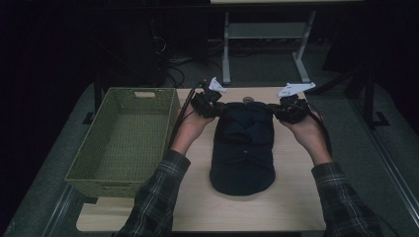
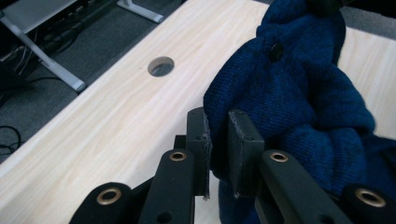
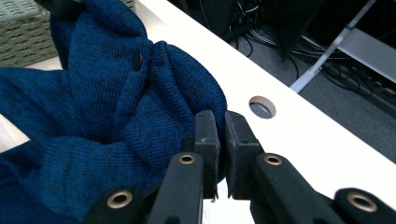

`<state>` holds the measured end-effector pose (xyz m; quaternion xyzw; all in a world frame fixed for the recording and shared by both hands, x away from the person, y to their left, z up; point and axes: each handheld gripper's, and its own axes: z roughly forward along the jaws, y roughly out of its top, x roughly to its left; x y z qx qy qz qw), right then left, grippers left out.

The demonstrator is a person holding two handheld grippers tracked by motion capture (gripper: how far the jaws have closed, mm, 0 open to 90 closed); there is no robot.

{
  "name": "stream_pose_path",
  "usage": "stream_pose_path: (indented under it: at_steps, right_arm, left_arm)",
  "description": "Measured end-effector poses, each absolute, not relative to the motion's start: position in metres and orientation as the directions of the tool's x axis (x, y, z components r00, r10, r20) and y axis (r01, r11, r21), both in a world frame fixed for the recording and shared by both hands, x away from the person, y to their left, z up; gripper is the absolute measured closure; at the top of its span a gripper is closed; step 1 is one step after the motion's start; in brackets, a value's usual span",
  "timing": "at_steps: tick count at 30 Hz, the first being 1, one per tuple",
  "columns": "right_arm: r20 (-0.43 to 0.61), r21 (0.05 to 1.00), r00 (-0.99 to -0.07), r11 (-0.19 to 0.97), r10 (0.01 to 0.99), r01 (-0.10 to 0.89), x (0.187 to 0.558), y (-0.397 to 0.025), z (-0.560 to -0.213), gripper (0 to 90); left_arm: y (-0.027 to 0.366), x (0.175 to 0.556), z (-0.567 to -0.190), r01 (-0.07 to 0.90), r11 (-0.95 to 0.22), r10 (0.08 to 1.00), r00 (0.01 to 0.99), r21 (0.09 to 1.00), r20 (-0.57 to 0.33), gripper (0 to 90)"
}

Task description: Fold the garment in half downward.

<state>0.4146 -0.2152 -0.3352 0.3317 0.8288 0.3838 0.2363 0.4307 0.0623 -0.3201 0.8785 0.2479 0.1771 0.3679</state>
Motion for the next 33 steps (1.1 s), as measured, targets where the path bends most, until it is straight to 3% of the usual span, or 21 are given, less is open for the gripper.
stream_pose_path:
  at_steps: [33]
  right_arm:
    - [-0.064,0.798,-0.743,0.481,0.666,0.363,0.335,-0.216,-0.375,81.3]
  left_arm:
    - [0.087,0.366,-0.360,0.337,-0.589,0.495,0.869,0.735,-0.002,78.0]
